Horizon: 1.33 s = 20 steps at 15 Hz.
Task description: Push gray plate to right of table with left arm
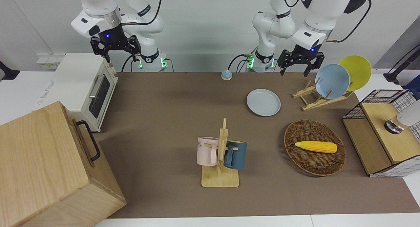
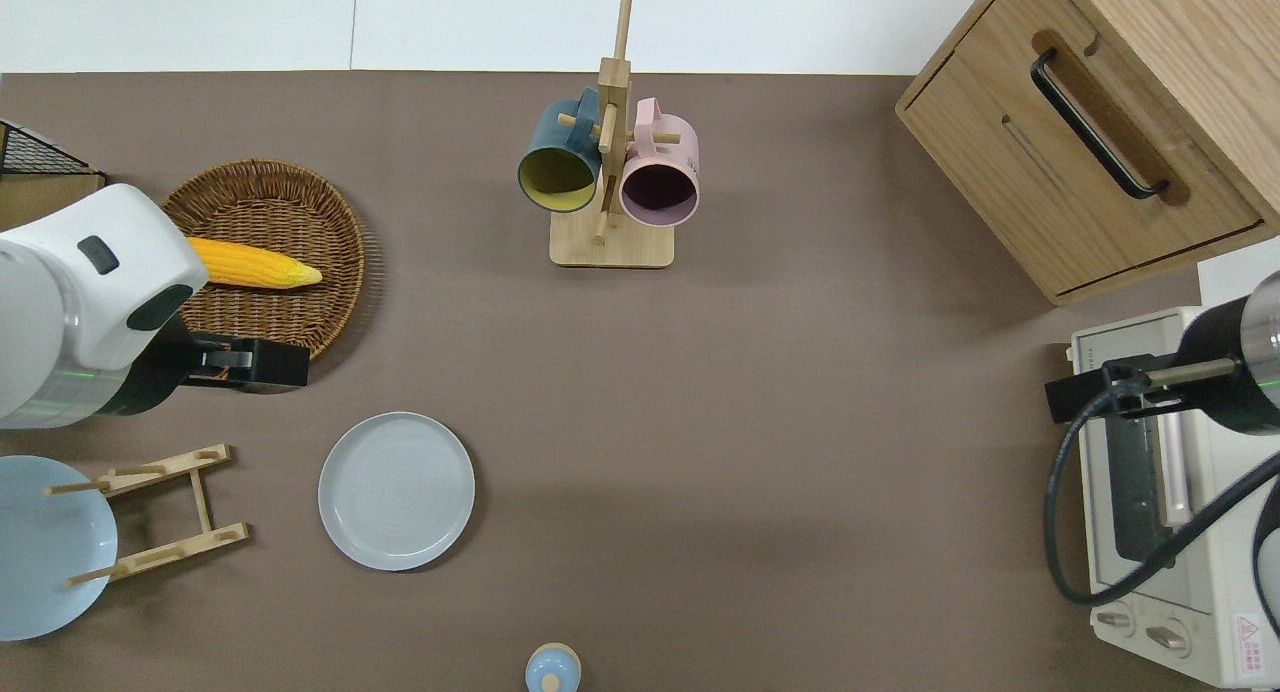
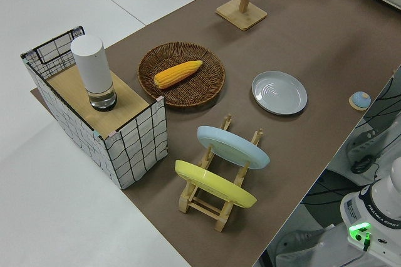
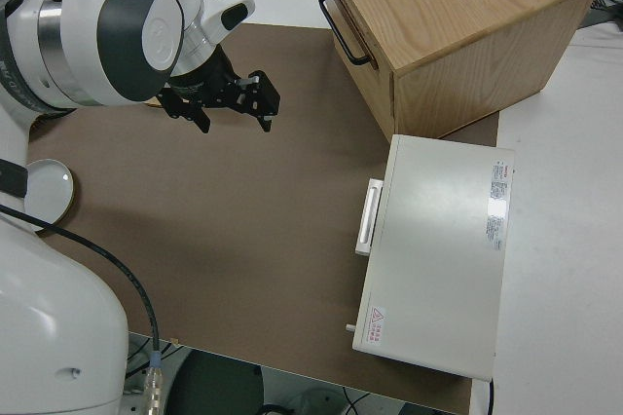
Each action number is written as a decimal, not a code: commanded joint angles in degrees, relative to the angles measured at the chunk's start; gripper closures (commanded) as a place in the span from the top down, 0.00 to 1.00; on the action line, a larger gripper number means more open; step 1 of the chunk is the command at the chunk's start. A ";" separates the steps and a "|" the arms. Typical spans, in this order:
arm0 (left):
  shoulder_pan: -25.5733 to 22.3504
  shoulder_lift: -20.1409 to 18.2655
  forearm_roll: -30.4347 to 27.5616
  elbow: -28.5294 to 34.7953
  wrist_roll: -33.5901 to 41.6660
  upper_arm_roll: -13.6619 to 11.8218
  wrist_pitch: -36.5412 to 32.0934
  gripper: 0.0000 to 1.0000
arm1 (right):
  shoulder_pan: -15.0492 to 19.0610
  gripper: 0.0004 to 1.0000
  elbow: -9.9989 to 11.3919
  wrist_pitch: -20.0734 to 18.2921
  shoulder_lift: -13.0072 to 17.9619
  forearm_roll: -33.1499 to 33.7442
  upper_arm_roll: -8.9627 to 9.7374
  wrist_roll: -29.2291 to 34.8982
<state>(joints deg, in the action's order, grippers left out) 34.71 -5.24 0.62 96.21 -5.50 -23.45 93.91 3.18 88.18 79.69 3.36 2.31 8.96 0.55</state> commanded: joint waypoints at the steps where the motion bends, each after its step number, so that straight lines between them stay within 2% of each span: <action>1: 0.27 -0.21 0.52 -0.67 -0.03 0.16 -1.44 1.00 | 0.07 1.00 0.24 -0.33 0.59 -0.03 0.00 -0.46; 15: 0.27 -1.27 0.34 0.64 -0.04 -0.02 -1.36 1.00 | 0.07 1.00 0.24 -0.33 0.59 -0.12 0.00 -0.46; 18: 0.27 -1.27 0.08 3.70 -0.47 -0.02 -1.01 1.00 | 0.07 1.00 0.24 -0.33 0.59 -0.03 0.00 -0.46; 20: 0.27 -1.27 -0.01 8.97 -1.70 0.16 0.48 1.00 | 0.07 1.00 0.24 -0.33 0.59 -0.03 0.00 -0.46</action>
<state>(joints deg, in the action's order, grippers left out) 34.73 -5.43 0.61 98.07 -5.63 -23.42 92.97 3.18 88.18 79.69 3.36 2.31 8.96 0.54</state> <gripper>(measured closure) 0.004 0.004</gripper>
